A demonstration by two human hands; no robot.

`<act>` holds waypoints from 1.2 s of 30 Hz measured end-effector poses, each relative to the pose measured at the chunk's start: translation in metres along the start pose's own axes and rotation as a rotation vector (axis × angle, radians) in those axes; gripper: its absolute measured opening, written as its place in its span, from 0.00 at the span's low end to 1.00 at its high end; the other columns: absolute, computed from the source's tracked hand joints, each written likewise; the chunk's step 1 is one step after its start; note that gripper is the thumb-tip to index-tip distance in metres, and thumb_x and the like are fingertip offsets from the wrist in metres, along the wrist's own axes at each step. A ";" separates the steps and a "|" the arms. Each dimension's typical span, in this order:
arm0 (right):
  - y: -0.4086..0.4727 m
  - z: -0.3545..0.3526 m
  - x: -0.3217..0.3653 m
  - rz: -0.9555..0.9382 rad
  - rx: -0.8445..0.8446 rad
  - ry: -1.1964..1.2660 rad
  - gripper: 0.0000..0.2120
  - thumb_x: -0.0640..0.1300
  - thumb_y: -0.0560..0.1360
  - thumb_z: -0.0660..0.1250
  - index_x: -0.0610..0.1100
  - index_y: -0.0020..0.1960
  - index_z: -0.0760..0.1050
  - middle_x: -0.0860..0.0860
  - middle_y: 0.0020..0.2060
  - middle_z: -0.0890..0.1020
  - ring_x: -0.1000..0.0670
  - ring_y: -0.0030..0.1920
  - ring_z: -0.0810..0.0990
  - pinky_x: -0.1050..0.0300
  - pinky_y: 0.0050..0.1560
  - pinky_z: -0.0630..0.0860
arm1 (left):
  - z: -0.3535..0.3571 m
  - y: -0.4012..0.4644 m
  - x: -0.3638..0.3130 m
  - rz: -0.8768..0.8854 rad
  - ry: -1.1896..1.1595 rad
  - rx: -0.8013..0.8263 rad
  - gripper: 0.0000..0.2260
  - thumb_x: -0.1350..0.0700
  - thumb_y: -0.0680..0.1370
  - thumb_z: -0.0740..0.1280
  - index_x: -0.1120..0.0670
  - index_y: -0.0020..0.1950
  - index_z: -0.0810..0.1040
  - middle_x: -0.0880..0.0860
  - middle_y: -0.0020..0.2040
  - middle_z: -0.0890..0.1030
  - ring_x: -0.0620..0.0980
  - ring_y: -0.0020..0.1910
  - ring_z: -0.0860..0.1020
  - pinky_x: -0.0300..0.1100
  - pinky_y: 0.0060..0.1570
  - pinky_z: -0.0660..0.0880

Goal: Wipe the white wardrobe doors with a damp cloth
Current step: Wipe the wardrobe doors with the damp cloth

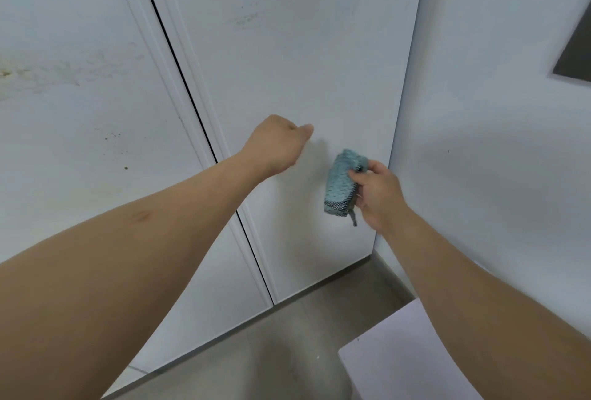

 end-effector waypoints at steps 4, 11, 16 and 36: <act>0.023 -0.047 0.017 -0.101 -0.350 -0.085 0.11 0.33 0.77 0.68 0.44 0.56 0.74 0.45 0.51 0.82 0.45 0.47 0.85 0.49 0.41 0.85 | -0.013 -0.003 -0.016 0.179 0.330 -0.205 0.15 0.49 0.80 0.59 0.58 0.42 0.77 0.51 0.35 0.79 0.54 0.34 0.78 0.44 0.35 0.75; 0.066 -0.039 0.040 -0.268 -0.484 -0.183 0.07 0.41 0.70 0.71 0.48 0.45 0.75 0.50 0.41 0.81 0.48 0.39 0.79 0.51 0.40 0.79 | -0.007 -0.001 -0.021 0.228 0.473 -0.268 0.12 0.51 0.78 0.59 0.54 0.57 0.74 0.51 0.45 0.80 0.56 0.43 0.79 0.50 0.45 0.79; 0.031 0.031 -0.008 -0.436 -0.373 -0.328 0.08 0.35 0.70 0.68 0.48 0.39 0.77 0.52 0.36 0.81 0.50 0.41 0.78 0.57 0.45 0.74 | -0.008 0.001 -0.019 0.240 0.473 -0.262 0.10 0.52 0.78 0.58 0.54 0.55 0.74 0.52 0.45 0.80 0.57 0.44 0.78 0.52 0.46 0.79; -0.073 0.194 0.137 -1.182 -0.118 -0.538 0.10 0.38 0.72 0.73 0.47 0.52 0.86 0.54 0.46 0.79 0.50 0.50 0.77 0.64 0.56 0.70 | -0.106 -0.055 -0.025 0.329 0.177 -0.523 0.10 0.55 0.73 0.56 0.56 0.39 0.76 0.54 0.31 0.79 0.57 0.34 0.80 0.58 0.36 0.78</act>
Point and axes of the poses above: each hand's wrist, its own y-axis towards the middle knuckle, its own z-axis out of the palm, x = y × z, the point moved 9 cm from there along y, towards the middle knuckle
